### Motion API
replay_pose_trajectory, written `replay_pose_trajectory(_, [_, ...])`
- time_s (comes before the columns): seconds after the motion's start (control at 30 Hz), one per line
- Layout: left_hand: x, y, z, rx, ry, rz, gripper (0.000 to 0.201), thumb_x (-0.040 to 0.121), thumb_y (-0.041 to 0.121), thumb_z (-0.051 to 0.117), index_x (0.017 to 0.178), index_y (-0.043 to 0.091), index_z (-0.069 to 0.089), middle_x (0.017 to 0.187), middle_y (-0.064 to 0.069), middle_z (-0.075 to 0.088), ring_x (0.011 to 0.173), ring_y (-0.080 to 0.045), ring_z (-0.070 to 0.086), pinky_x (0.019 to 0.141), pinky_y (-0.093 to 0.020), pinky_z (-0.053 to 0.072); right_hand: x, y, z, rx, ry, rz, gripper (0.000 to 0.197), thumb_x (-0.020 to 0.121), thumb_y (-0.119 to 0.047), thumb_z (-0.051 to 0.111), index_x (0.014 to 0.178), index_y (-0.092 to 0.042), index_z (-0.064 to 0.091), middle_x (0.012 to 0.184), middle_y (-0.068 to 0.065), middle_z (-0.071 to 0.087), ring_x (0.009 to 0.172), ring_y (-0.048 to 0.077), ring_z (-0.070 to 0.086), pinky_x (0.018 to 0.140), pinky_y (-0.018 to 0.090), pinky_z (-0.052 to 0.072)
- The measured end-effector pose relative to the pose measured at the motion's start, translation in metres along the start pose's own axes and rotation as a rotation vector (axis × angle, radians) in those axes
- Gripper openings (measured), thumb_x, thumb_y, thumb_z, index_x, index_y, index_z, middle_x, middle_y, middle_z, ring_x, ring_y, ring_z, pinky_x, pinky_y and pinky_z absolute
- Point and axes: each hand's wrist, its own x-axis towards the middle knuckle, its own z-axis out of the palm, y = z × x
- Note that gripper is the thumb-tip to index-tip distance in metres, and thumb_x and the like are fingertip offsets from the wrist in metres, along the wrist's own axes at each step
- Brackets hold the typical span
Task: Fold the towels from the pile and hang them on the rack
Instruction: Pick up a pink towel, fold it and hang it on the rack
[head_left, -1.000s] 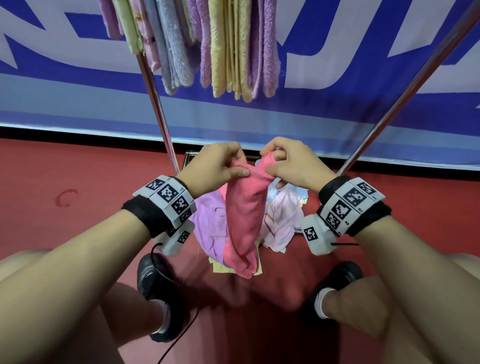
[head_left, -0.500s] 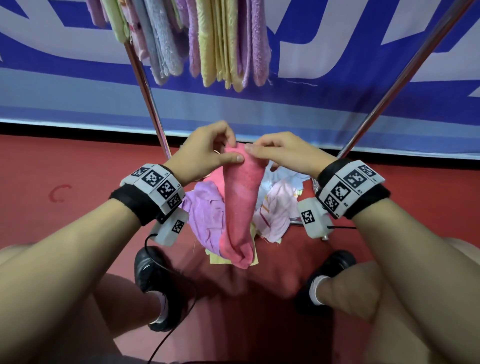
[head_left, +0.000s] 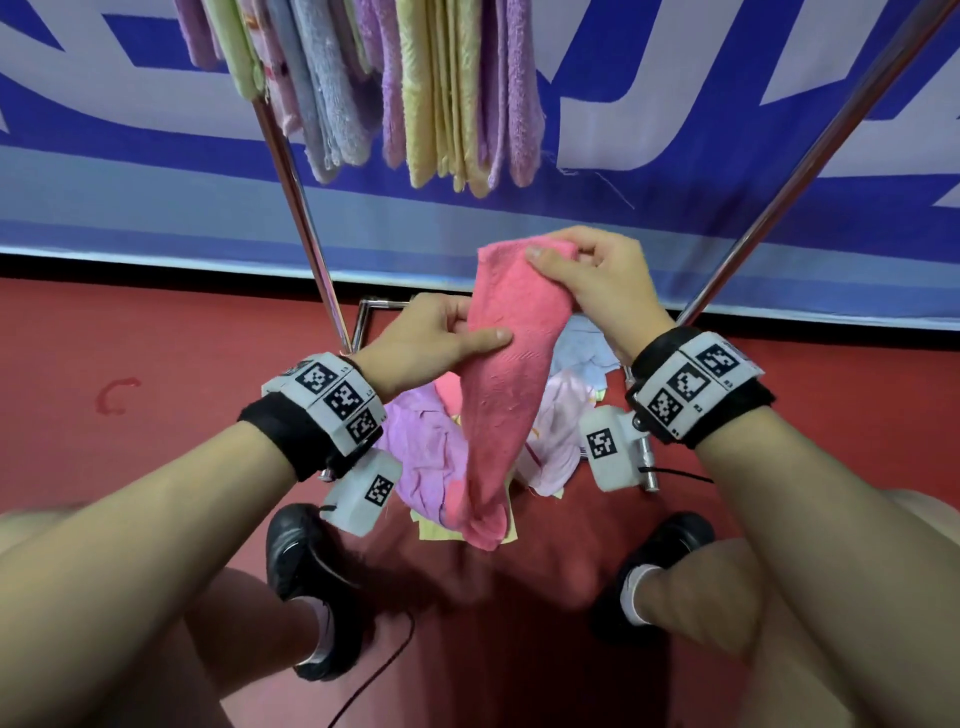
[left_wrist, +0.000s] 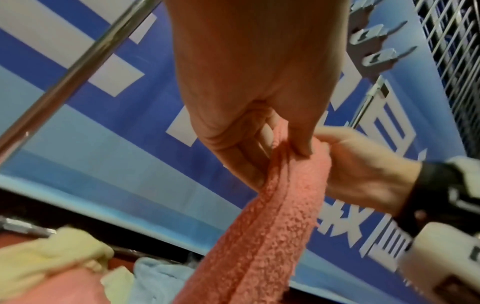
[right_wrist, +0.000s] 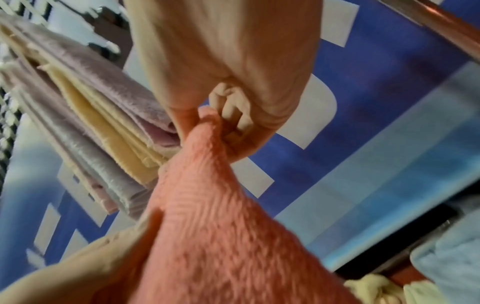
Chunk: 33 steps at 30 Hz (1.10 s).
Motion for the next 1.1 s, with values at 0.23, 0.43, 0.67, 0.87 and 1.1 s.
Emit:
replay_pose_trajectory(0.23, [0.012, 0.019, -0.016, -0.295, 0.207, -0.011, 0.021, 0.099, 0.023, 0.061, 0.105, 0.005, 0.069, 0.095, -0.014, 0.069, 0.079, -0.023, 0.064, 0.073, -0.036, 0.053, -0.024, 0.015, 0.029, 0.507, -0.385, 0.441, 0.052, 0.096, -0.040, 0.063, 0.132, -0.001, 0.063, 0.130, 0.021, 0.068, 0.121, 0.030, 0.066, 0.108, 0.042, 0.050])
replay_pose_trajectory(0.43, [0.018, 0.007, -0.021, -0.350, 0.152, -0.103, 0.039, 0.094, 0.047, 0.063, 0.105, 0.010, 0.063, 0.078, -0.005, 0.065, 0.070, -0.016, 0.061, 0.073, -0.028, 0.053, -0.022, 0.018, 0.031, 0.370, -0.139, 0.355, 0.029, 0.096, -0.011, 0.068, 0.120, 0.005, 0.068, 0.120, 0.022, 0.072, 0.106, 0.027, 0.071, 0.102, 0.041, 0.055])
replay_pose_trajectory(0.67, [0.007, -0.011, -0.001, -0.089, 0.036, -0.063, 0.015, 0.088, 0.016, 0.075, 0.090, 0.002, 0.071, 0.089, -0.015, 0.069, 0.077, -0.015, 0.063, 0.071, -0.022, 0.056, -0.009, 0.000, 0.015, 0.413, 0.076, 0.327, 0.015, 0.100, -0.010, 0.063, 0.107, 0.002, 0.068, 0.100, 0.015, 0.073, 0.087, 0.021, 0.072, 0.083, 0.036, 0.060])
replay_pose_trajectory(0.87, [0.006, 0.003, 0.005, -0.225, 0.157, 0.008, 0.017, 0.089, 0.010, 0.074, 0.095, -0.005, 0.068, 0.082, -0.014, 0.067, 0.067, -0.015, 0.064, 0.064, -0.030, 0.061, -0.007, -0.003, 0.012, 0.570, -0.048, 0.452, 0.053, 0.099, -0.033, 0.062, 0.134, 0.007, 0.059, 0.121, 0.024, 0.070, 0.110, 0.031, 0.070, 0.096, 0.042, 0.058])
replay_pose_trajectory(1.1, [0.017, 0.007, -0.019, -0.261, 0.350, -0.088, 0.024, 0.090, 0.031, 0.074, 0.079, 0.013, 0.063, 0.070, -0.005, 0.056, 0.055, -0.014, 0.053, 0.053, -0.025, 0.050, -0.025, 0.018, 0.027, 0.330, -0.176, 0.481, 0.036, 0.097, -0.018, 0.067, 0.128, 0.000, 0.066, 0.123, 0.017, 0.073, 0.115, 0.029, 0.070, 0.100, 0.042, 0.056])
